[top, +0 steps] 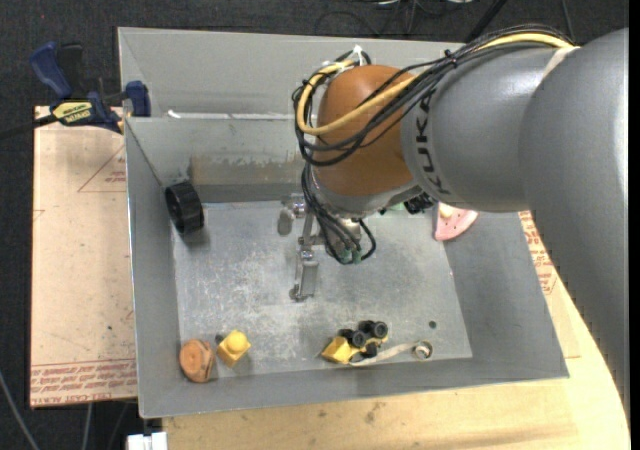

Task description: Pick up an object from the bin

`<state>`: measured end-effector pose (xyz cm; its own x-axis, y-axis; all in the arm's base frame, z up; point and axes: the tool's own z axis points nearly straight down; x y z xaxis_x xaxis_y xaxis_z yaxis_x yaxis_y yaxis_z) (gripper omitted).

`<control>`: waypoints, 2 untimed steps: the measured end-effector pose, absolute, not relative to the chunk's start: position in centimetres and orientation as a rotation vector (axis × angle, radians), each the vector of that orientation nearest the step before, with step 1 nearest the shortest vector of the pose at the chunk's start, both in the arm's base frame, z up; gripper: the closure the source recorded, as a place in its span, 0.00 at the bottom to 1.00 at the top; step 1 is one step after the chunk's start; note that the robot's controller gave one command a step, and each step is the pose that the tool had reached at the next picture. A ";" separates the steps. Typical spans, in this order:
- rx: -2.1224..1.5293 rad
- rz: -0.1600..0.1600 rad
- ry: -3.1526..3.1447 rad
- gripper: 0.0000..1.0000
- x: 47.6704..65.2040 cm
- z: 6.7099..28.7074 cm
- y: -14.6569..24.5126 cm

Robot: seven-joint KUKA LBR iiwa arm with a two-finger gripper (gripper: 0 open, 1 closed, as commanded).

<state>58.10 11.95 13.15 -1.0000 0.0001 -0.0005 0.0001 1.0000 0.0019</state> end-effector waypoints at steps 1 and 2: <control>-0.233 0.005 3.125 0.00 53.9 10.3 8.8; -0.421 0.002 3.117 0.00 52.3 12.0 4.8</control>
Offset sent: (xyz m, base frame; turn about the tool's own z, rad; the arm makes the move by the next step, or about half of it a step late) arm -0.0496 -0.0842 0.0091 -0.2927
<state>52.28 4.83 11.99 -0.9641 -0.2656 0.0036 -0.2655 0.9641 0.0019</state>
